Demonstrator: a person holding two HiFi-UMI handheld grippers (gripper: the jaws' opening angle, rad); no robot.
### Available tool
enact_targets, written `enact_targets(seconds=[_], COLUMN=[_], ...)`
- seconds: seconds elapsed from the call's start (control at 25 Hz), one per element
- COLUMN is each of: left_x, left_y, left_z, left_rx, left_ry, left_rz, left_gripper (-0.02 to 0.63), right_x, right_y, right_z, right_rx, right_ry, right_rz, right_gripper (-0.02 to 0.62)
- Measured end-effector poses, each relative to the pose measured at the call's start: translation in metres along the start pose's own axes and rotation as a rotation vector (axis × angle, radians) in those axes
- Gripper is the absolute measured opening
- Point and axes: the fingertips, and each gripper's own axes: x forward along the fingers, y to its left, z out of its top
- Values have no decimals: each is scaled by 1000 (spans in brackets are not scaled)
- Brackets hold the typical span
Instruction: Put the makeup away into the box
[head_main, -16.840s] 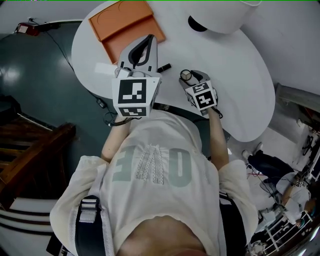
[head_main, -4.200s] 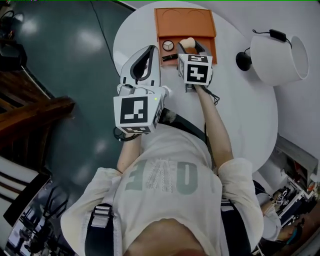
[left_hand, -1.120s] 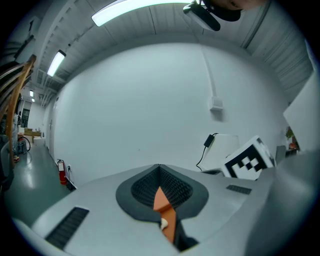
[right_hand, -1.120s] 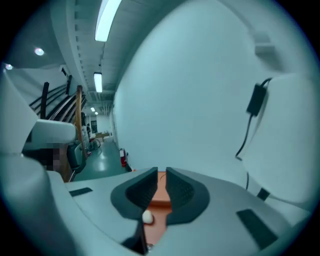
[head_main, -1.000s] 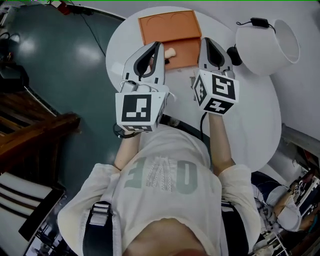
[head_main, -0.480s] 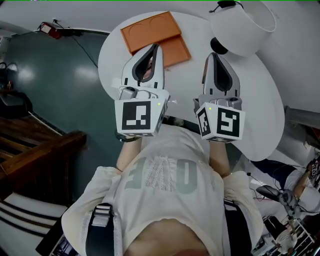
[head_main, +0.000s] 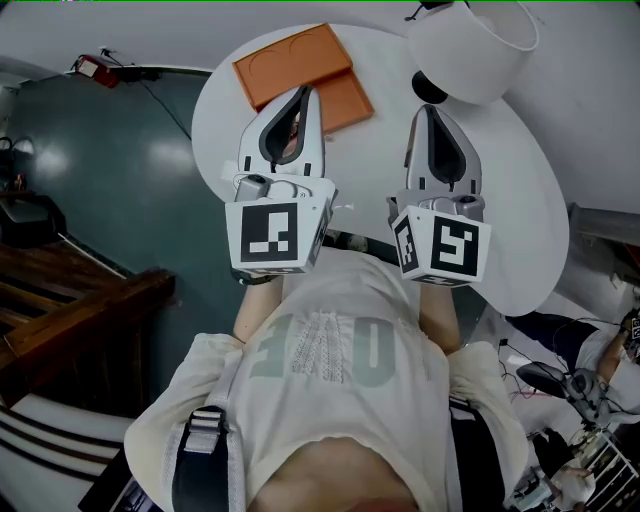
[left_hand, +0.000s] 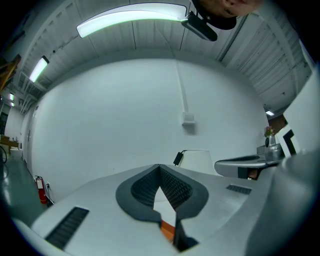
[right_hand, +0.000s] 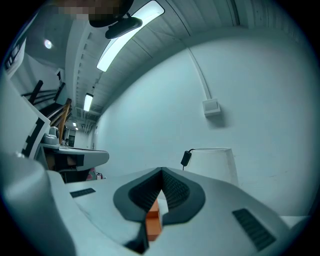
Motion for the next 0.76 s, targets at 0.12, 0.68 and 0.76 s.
enact_targets(seconds=[0.12, 0.68, 0.76], left_x=[-1, 5, 5], left_y=[-5, -11, -11], left_z=[3, 12, 15], left_rx=[8, 12, 1], left_ry=[-7, -35, -51], left_rz=[0, -9, -4], left_gripper=[8, 8, 8], right_x=[-4, -3, -4], right_y=[-7, -13, -12], right_z=[2, 2, 2], right_rx=[2, 2, 2], right_ry=[-8, -3, -4], right_rz=[-9, -20, -19], right_gripper=[5, 5, 5])
